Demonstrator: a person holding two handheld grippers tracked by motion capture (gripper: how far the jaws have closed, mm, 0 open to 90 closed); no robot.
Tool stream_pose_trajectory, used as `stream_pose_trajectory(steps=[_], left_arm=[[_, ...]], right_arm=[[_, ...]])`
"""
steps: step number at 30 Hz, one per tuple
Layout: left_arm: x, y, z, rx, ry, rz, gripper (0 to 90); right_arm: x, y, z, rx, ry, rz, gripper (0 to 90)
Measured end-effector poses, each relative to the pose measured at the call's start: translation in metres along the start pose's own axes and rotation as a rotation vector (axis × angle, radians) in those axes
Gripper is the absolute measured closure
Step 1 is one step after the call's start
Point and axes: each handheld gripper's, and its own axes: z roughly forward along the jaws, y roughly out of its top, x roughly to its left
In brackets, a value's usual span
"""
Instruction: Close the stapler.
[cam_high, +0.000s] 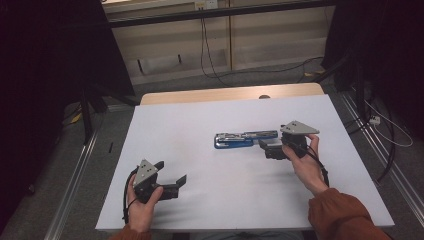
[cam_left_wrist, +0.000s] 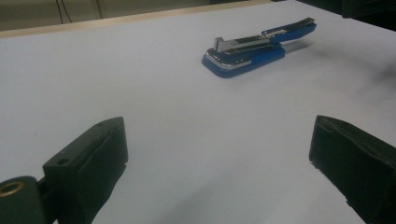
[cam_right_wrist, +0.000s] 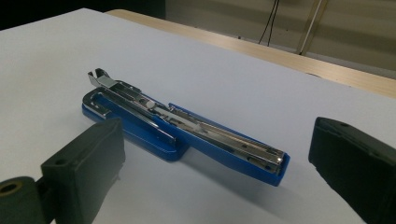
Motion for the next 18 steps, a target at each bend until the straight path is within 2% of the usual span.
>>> stream_pose_trajectory(steps=[4,9,13,18], left_arm=[[0.001,0.000,-0.001,-0.007,0.012,-0.001,4.5],[0.003,-0.002,-0.001,0.001,0.013,-0.005,4.2],[0.004,-0.002,0.002,0.011,0.000,-0.011,4.2],[0.002,0.000,0.004,0.011,-0.007,0.002,4.4]], right_arm=[[-0.006,-0.005,-0.007,-0.017,-0.003,0.009,2.9],[-0.015,-0.010,-0.013,-0.007,-0.017,0.030,3.0],[-0.019,-0.012,-0.020,-0.003,-0.033,0.003,2.8],[-0.026,-0.018,-0.026,-0.006,-0.065,0.017,1.4]])
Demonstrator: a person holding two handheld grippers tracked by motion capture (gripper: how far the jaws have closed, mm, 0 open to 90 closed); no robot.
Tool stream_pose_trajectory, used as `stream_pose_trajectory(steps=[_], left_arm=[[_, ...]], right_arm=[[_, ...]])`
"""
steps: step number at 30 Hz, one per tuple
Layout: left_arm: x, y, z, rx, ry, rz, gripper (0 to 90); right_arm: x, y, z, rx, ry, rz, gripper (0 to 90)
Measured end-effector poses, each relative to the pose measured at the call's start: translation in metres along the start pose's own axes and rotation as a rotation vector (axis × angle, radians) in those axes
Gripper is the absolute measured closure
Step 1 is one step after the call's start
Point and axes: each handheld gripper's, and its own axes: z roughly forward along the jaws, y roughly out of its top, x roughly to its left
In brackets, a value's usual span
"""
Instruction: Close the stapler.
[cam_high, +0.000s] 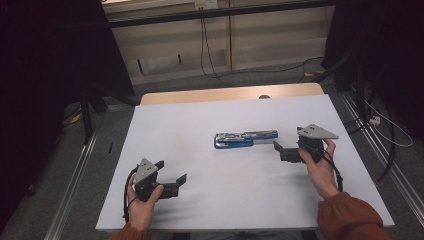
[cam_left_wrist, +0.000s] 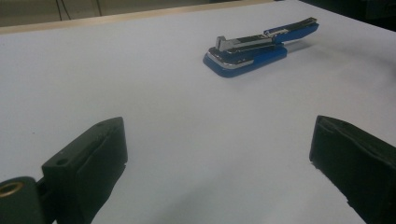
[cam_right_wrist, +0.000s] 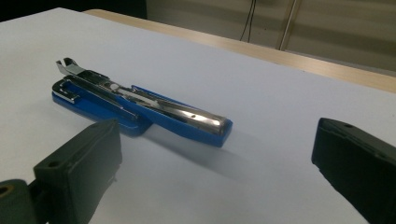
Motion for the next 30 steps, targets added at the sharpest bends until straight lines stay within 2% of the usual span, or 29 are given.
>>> stream_pose_trajectory(steps=[3,9,10,12,14,16,18,20,22,23,25,27,30], left_arm=[[-0.001,0.002,0.001,0.001,0.007,0.007,4.7],[-0.001,0.002,0.006,0.007,0.013,0.010,5.7],[-0.002,0.002,0.007,-0.008,0.028,-0.003,5.6],[0.000,0.003,0.008,-0.019,0.020,-0.020,5.9],[-0.001,0.004,0.011,-0.020,0.032,-0.011,6.9],[-0.002,0.006,0.013,-0.030,0.011,-0.022,7.1],[-0.003,0.008,0.016,-0.033,-0.014,-0.020,7.1],[-0.005,0.010,0.021,-0.029,-0.023,0.000,6.4],[-0.006,0.012,0.024,-0.033,-0.040,0.015,6.1],[-0.007,0.013,0.026,-0.022,-0.035,0.020,5.9],[-0.008,0.014,0.029,-0.029,-0.038,0.021,5.9],[-0.008,0.015,0.033,-0.026,-0.047,0.025,5.9],[-0.008,0.018,0.039,-0.025,-0.058,0.021,4.5]], right_arm=[[-0.002,-0.004,0.001,0.018,-0.001,0.006,2.3],[0.002,-0.008,0.005,0.048,0.032,0.001,5.7],[0.003,-0.008,0.005,0.050,0.029,0.000,6.0],[0.004,-0.008,0.006,0.054,0.049,-0.002,6.0],[0.004,-0.009,0.008,0.065,0.053,-0.001,7.6],[0.003,-0.010,0.009,0.078,0.062,0.011,9.2],[0.002,-0.011,0.010,0.089,0.068,0.010,14.7],[0.001,-0.012,0.010,0.089,0.084,0.021,19.4],[0.000,-0.012,0.010,0.093,0.099,0.042,20.1],[0.000,-0.013,0.011,0.098,0.096,0.047,20.7],[-0.001,-0.013,0.012,0.105,0.106,0.029,26.2],[0.000,-0.013,0.013,0.107,0.097,0.012,27.5],[0.001,-0.012,0.014,0.115,0.086,0.001,34.6]])
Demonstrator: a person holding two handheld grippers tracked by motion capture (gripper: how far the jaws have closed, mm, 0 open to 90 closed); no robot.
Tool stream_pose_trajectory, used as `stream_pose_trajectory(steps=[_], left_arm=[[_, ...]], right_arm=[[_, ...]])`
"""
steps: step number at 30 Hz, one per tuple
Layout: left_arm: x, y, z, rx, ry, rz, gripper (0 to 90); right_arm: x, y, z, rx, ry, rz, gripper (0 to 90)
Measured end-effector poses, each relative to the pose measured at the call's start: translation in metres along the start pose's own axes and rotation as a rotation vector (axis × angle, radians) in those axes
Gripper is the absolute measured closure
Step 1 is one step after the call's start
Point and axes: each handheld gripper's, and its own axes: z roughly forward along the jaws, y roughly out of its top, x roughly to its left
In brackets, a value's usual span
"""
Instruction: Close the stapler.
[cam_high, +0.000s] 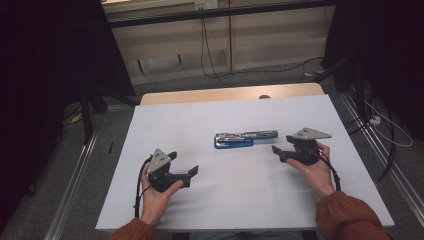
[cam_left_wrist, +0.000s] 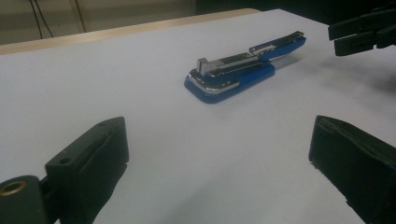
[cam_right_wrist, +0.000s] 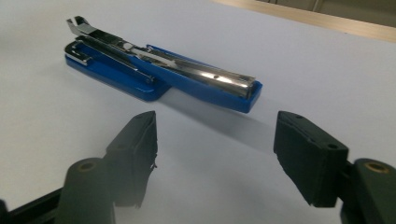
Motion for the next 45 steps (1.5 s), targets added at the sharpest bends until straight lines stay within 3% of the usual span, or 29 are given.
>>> stream_pose_trajectory(steps=[2,5,9,11,14,21,27,40,43,45], left_arm=[[-0.003,0.000,0.004,0.015,-0.008,-0.010,4.5],[-0.011,0.000,0.006,0.032,-0.028,0.037,3.7],[-0.012,0.000,0.013,0.027,-0.033,0.048,3.6],[-0.011,0.001,0.020,0.029,-0.052,0.051,4.1],[-0.009,0.001,0.026,0.040,-0.039,0.051,4.4],[-0.008,0.008,0.043,0.036,-0.035,0.065,4.6],[-0.006,0.015,0.059,0.050,-0.043,0.088,5.6],[0.001,0.037,0.092,0.017,-0.015,0.103,6.5],[0.000,0.042,0.099,0.023,0.031,0.128,6.4],[0.000,0.046,0.105,0.022,0.027,0.120,7.9]], right_arm=[[-0.001,0.001,0.000,0.007,0.015,-0.002,41.4],[-0.003,0.001,0.001,0.024,0.034,0.000,49.7],[-0.004,0.000,0.001,0.041,0.041,0.002,59.4],[-0.003,0.000,0.001,0.021,0.030,0.004,61.8],[-0.004,0.001,0.000,-0.004,0.034,0.006,70.7],[-0.005,0.000,0.001,-0.008,0.039,0.011,88.2],[-0.005,0.000,0.002,0.011,0.042,-0.001,90.0],[-0.005,0.001,0.000,0.006,0.065,0.008,90.0],[-0.004,0.001,0.001,0.009,0.067,-0.005,90.0],[-0.004,0.001,0.001,0.011,0.067,-0.004,90.0]])
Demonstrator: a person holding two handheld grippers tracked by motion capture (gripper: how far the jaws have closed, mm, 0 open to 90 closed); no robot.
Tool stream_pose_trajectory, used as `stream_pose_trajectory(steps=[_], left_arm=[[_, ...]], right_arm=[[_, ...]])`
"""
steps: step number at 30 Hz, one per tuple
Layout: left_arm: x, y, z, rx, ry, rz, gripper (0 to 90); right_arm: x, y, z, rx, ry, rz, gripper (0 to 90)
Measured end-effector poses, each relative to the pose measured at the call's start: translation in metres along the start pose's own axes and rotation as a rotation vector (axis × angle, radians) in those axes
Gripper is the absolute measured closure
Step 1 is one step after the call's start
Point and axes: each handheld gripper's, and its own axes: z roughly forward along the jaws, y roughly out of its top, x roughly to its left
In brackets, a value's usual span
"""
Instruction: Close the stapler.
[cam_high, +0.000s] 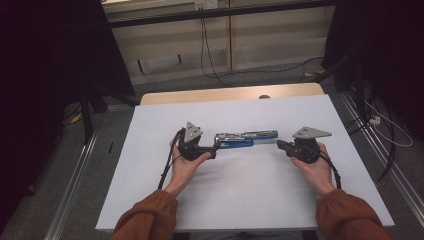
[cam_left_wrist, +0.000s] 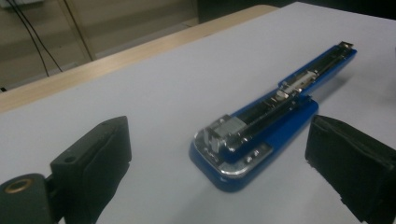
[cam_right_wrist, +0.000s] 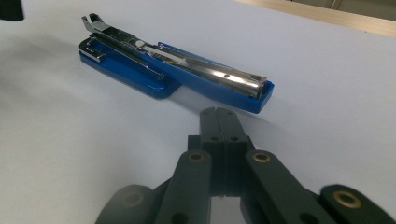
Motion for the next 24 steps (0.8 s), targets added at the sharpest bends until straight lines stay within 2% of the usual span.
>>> stream_pose_trajectory(steps=[4,6,10,12,15,18,22,24], left_arm=[[0.002,0.005,0.008,0.007,0.001,-0.020,7.7],[0.002,0.006,0.010,0.025,-0.010,-0.030,10.3],[0.002,0.003,0.013,0.053,-0.004,-0.019,13.7],[0.003,0.002,0.013,0.067,-0.027,-0.032,16.2],[0.006,0.000,0.014,0.096,-0.003,-0.051,20.7],[0.007,-0.001,0.015,0.102,-0.016,-0.055,28.2],[0.005,-0.001,0.016,0.106,-0.061,-0.073,36.7],[0.003,0.000,0.015,0.098,-0.075,-0.065,45.9]], right_arm=[[0.000,0.000,0.000,0.003,-0.006,0.001,90.0],[0.000,0.000,0.001,0.010,-0.009,-0.006,90.0],[0.000,0.000,0.001,0.013,-0.008,-0.008,90.0],[-0.001,0.000,0.002,0.012,-0.012,-0.009,90.0],[-0.002,-0.001,0.002,0.011,-0.017,-0.004,90.0],[-0.002,0.000,0.005,0.007,-0.026,-0.006,90.0],[0.000,0.001,0.007,0.011,-0.023,-0.011,90.0],[0.000,0.001,0.008,0.012,-0.022,-0.012,90.0]])
